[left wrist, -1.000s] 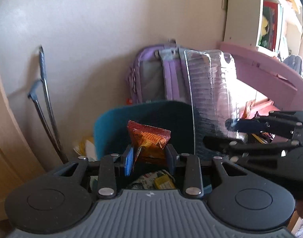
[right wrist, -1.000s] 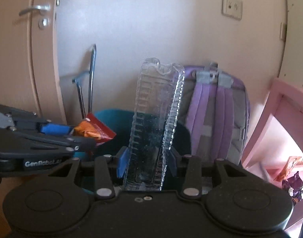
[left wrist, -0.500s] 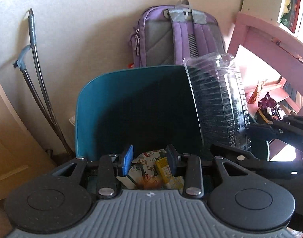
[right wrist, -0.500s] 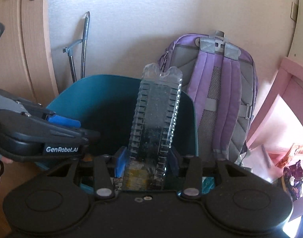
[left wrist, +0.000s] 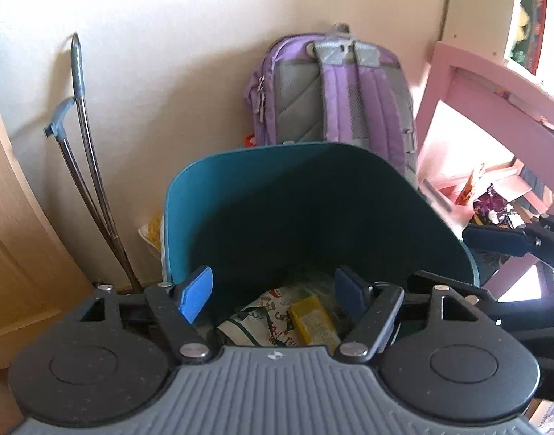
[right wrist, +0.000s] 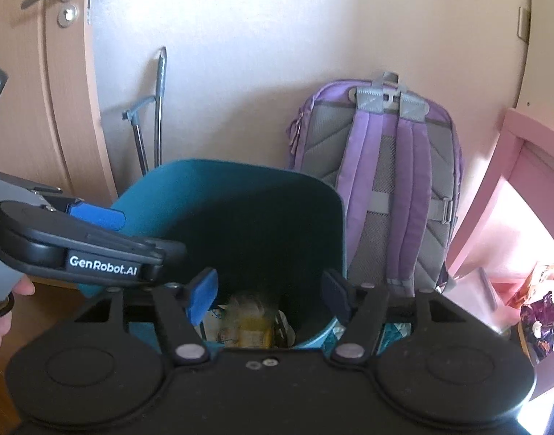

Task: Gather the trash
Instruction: 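Open left tool to drop the wrapper in while right tool lowers the tray into the wastebasket, then move both tools back down to the trash pile on the floor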

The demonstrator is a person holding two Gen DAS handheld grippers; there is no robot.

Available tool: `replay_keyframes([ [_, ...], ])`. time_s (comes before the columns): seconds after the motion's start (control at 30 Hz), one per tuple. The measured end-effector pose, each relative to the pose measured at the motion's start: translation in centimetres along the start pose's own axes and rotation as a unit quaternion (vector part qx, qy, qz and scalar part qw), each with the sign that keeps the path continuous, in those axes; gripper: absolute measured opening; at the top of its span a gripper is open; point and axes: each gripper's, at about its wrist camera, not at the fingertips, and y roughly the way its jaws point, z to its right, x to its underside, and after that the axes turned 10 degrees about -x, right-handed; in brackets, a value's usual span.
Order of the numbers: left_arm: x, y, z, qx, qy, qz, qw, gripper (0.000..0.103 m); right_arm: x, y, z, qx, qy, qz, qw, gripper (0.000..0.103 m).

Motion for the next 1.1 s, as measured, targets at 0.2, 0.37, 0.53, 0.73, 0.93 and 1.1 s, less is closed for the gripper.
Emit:
replay_keyframes([
  [0.2, 0.8, -4.1, 0.2, -0.005, 0.020, 0.025, 0.9995, 0.081, 0.1, -3.8, -0.9, -0.009, -0.001, 0.022, 1.000, 0.070],
  [0.37, 1.9, -7.5, -0.1, 0.000, 0.030, 0.041, 0.9987, 0.081, 0.8, -6.8, -1.8, -0.021, 0.000, 0.033, 0.999, 0.072],
  [0.53, 4.0, -10.5, -0.8, 0.004, 0.037, 0.050, 0.9981, 0.082, 1.9, -9.4, -3.0, -0.033, -0.010, 0.036, 0.999, 0.074],
  [0.73, 7.1, -12.6, -2.8, 0.008, 0.040, 0.051, 0.9979, 0.082, 4.4, -11.1, -4.7, -0.056, -0.019, 0.025, 0.998, 0.076],
  [0.93, 11.1, -12.8, -5.6, 0.023, 0.029, 0.045, 0.9983, 0.084, 7.9, -10.4, -5.8, -0.085, -0.002, 0.000, 0.996, 0.078],
  [1.1, 15.1, -11.1, -7.5, 0.018, 0.040, 0.036, 0.9984, 0.084, 11.9, -8.2, -6.3, -0.098, 0.020, -0.025, 0.995, 0.078],
])
